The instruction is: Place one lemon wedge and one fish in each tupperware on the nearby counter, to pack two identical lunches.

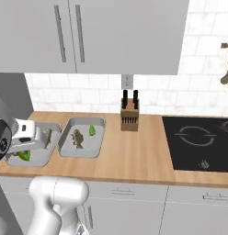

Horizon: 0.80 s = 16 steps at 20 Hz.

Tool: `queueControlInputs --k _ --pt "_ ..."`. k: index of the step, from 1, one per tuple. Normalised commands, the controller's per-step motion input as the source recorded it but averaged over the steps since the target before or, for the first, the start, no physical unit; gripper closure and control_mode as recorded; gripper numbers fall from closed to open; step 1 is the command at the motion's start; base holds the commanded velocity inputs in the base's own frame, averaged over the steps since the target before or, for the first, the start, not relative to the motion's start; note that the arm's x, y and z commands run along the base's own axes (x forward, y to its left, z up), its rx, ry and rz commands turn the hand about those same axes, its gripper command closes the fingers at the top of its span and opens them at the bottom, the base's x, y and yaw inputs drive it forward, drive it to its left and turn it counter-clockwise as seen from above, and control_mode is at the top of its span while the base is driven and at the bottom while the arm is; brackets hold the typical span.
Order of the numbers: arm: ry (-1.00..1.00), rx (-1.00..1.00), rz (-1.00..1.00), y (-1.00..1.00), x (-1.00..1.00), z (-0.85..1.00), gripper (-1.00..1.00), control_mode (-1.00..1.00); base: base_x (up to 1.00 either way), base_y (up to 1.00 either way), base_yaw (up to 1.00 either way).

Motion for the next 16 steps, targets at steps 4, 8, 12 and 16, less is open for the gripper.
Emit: queueControlInputs --k 4,8,12,16 --pt "0.07 0.0 0.08 0.09 0.36 -0.16 1.0 -1.0 0.48 0.0 0.12" --pt "0.0 0.0 0.1 0.62 0.37 -0.31 1.0 -1.0 0.0 0.0 0.0" --pt "0.0 0.0 0.07 0.78 0.12 -0.33 1.0 -1.0 0.0 0.0 0.0" --pt "0.01 0.01 0.06 0.72 0.18 -0.32 1.0 -1.0 0.0 0.0 0.0"
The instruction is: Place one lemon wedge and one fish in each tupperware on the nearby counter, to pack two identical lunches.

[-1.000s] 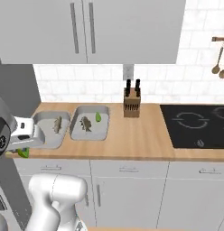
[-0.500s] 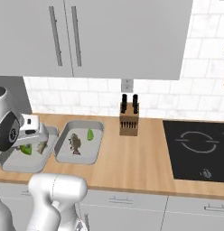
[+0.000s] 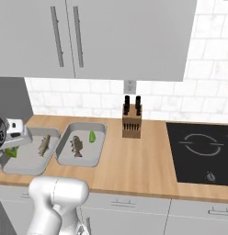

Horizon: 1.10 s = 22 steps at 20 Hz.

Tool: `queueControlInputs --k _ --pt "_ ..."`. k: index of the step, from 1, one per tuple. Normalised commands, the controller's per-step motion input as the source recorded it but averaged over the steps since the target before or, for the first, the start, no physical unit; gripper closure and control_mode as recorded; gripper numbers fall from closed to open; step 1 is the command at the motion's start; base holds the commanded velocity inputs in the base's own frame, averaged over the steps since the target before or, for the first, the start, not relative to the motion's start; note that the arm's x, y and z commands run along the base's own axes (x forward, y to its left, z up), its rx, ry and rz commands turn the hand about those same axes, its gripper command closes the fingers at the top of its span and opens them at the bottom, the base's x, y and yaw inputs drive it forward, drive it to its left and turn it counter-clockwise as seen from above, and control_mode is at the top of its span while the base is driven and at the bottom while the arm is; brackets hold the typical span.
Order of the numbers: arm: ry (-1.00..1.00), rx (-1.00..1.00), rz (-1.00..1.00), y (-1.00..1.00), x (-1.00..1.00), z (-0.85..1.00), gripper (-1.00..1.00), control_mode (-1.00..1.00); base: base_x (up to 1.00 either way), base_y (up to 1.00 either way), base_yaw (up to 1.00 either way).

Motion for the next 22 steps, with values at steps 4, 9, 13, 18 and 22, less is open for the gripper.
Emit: queueControlInputs --k 4,9,13,18,22 --pt "0.16 0.03 0.08 0.36 0.58 -0.23 1.0 -1.0 0.0 0.0 0.0" --pt "0.12 0.0 0.04 0.26 0.63 -0.35 1.0 -1.0 0.0 0.0 0.0" --pt "0.03 0.0 0.02 0.42 0.56 -0.55 1.0 -1.0 0.0 0.0 0.0" --pt "-0.04 -0.01 0.0 0.22 0.41 -0.56 1.0 -1.0 0.0 0.0 0.0" --pt "-0.07 -0.01 0.0 0.0 0.31 -0.42 1.0 -1.0 0.0 0.0 0.0"
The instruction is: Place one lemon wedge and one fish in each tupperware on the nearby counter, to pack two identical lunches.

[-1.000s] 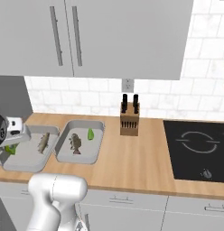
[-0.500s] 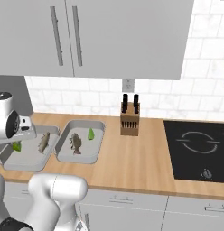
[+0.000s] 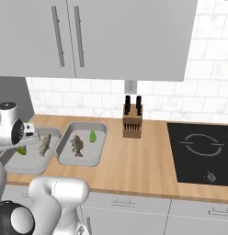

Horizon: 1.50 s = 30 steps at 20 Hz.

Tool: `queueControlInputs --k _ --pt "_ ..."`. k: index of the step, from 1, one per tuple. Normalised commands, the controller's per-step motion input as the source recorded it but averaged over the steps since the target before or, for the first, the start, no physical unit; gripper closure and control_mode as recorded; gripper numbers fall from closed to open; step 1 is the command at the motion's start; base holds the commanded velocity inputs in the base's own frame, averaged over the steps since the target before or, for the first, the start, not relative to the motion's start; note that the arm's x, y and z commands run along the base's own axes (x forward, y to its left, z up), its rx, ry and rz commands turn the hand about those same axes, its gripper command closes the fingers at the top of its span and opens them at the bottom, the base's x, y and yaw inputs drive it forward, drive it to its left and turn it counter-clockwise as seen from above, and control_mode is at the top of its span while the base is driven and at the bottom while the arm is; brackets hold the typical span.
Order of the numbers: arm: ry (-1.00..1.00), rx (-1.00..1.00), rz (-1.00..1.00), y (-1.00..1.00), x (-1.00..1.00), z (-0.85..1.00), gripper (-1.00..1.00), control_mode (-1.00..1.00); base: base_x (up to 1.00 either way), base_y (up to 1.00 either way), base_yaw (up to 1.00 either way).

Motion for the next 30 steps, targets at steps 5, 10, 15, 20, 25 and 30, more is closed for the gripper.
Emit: queueControlInputs --k 5,10,15,20,25,30 --pt "-0.04 -0.02 0.0 0.11 0.35 -0.45 1.0 -1.0 0.0 0.0 0.0" --pt "0.0 -0.01 0.0 0.2 0.34 -0.33 1.0 -1.0 0.0 0.0 0.0" --pt "0.0 0.0 0.0 0.1 0.42 -0.04 -1.0 -1.0 0.0 0.0 0.0" --pt "-0.03 0.0 0.0 0.12 0.44 -0.09 -1.0 -1.0 0.0 0.0 0.0" --pt "-0.12 0.0 0.0 -0.04 -0.55 0.39 -1.0 -1.0 0.0 0.0 0.0" --pt "-0.1 0.02 -0.04 -0.25 -0.84 0.61 -1.0 -1.0 0.0 0.0 0.0"
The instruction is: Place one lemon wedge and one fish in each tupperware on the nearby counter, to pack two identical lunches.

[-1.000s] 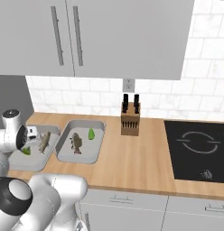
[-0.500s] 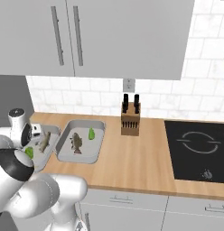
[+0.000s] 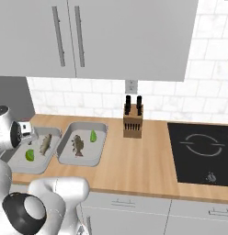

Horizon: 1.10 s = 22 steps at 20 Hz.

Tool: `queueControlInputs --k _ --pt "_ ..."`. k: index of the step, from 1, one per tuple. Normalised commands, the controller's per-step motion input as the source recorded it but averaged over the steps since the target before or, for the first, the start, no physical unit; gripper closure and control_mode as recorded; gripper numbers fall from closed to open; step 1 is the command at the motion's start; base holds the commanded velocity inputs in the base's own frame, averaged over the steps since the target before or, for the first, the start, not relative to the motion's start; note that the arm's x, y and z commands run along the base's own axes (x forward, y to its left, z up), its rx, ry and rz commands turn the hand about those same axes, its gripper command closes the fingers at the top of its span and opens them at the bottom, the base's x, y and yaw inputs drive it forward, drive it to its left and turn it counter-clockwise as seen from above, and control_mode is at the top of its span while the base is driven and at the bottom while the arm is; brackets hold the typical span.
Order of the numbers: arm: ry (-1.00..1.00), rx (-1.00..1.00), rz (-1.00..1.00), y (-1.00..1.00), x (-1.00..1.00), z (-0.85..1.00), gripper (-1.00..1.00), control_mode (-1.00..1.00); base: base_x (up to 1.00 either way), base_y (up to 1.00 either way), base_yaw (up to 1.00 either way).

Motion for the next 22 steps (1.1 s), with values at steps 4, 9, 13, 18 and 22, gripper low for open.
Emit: queueControlInputs --k 4,9,13,18,22 --pt "0.0 0.05 -0.04 -0.44 -0.38 0.42 -1.0 -1.0 0.0 0.0 0.0" --pt "-0.02 0.07 0.0 -0.34 -0.15 0.44 -1.0 -1.0 0.0 0.0 0.0" --pt "-0.1 0.17 0.0 -0.24 -0.05 0.0 -1.0 -1.0 0.0 0.0 0.0" --pt "-0.04 0.22 0.0 -0.32 -0.04 0.0 -1.0 -1.0 0.0 0.0 0.0" --pt "-0.03 0.22 0.0 -0.33 0.0 0.0 -1.0 -1.0 0.0 0.0 0.0"
